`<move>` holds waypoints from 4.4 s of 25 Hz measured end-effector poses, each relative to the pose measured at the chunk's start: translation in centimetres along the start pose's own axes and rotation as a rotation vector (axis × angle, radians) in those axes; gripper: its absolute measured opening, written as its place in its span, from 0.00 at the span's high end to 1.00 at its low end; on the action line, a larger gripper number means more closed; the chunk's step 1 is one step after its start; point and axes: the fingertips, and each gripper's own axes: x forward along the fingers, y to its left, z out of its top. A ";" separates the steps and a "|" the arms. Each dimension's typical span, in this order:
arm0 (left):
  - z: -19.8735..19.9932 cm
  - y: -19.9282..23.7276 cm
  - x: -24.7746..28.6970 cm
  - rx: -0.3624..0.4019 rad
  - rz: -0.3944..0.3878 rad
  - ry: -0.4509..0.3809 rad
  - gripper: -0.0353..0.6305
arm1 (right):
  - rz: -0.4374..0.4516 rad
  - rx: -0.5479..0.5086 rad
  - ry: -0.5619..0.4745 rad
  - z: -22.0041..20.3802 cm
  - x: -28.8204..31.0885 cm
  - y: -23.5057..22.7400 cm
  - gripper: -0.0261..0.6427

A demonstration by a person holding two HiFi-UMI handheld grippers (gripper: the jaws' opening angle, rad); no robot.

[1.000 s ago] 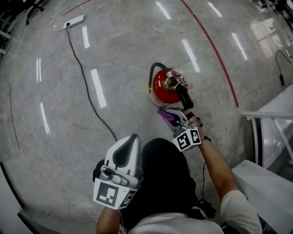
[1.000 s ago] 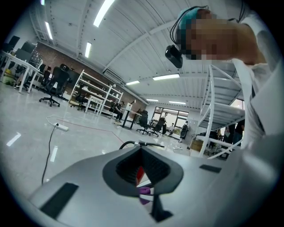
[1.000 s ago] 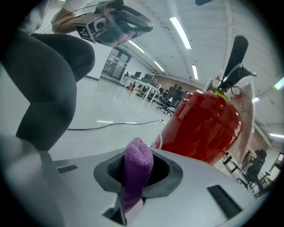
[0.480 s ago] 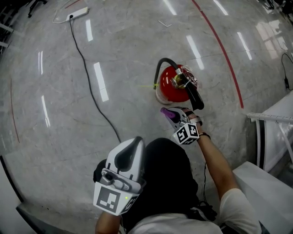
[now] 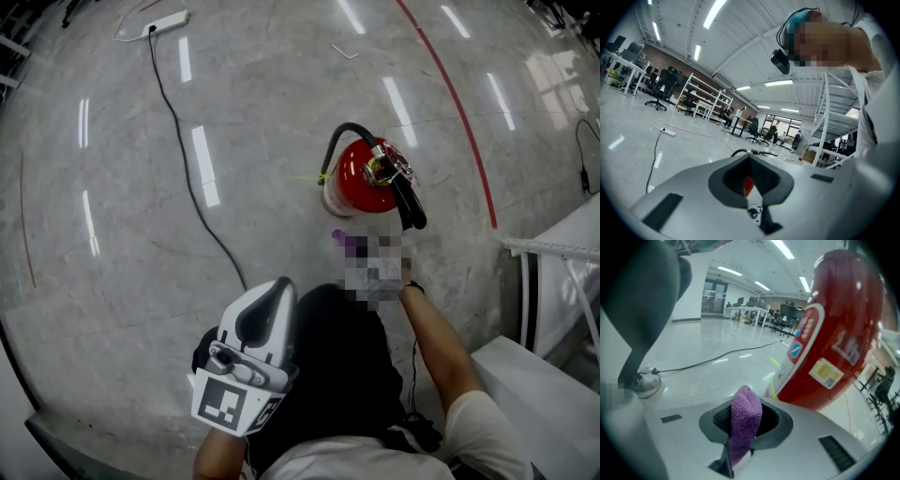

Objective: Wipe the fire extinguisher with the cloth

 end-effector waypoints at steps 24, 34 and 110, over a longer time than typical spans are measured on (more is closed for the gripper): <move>2.1 1.7 -3.5 -0.030 0.023 -0.080 0.94 | -0.205 -0.097 -0.136 8.4 1.8 -2.7 0.86; 2.0 1.5 -3.0 -0.041 0.020 -0.072 0.94 | -0.257 -0.086 -0.172 10.0 -1.2 -3.9 0.86; 51.8 -26.6 -10.2 0.066 0.039 -0.133 0.94 | -0.723 0.574 -0.559 50.1 -77.6 -19.8 0.86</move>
